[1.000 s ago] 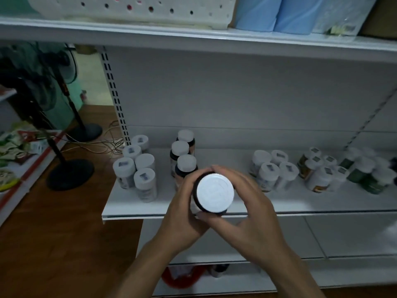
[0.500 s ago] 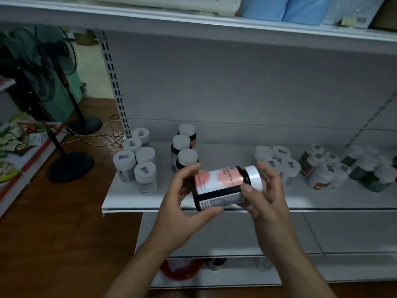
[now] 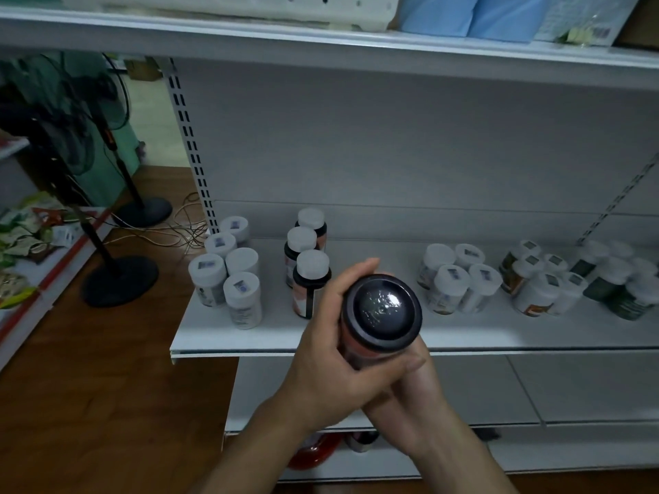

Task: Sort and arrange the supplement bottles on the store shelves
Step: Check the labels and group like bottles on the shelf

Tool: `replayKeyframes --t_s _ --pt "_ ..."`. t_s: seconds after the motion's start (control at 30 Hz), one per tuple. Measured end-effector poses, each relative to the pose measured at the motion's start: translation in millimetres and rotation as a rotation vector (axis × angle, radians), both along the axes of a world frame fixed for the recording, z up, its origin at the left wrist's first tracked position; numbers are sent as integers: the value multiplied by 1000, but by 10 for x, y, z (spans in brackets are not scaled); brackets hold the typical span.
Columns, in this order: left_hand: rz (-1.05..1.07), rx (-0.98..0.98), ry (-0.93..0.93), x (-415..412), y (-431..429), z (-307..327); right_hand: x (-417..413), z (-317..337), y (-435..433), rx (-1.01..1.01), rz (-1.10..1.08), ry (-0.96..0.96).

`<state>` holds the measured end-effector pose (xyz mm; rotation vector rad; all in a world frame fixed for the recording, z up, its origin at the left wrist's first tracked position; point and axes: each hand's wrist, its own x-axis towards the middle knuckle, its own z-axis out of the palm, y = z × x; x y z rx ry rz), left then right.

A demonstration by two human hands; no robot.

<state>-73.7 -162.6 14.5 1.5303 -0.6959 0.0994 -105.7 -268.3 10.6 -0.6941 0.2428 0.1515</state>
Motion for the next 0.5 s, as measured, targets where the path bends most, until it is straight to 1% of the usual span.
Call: replayKeyframes --t_s 0.17,0.27,0.4,0.5 --pt "-2 3 -14 9 -18 2 20 20 -10 31 -8 -12" --pt "-5 4 -25 25 -15 19 47 30 -18 -23 -28 -47" --pt "-17 14 -21 84 49 10 89 59 -97 -191 -72 -75" --pt "-10 -13 29 156 163 -54 133 88 -230 -392 -238 -134"
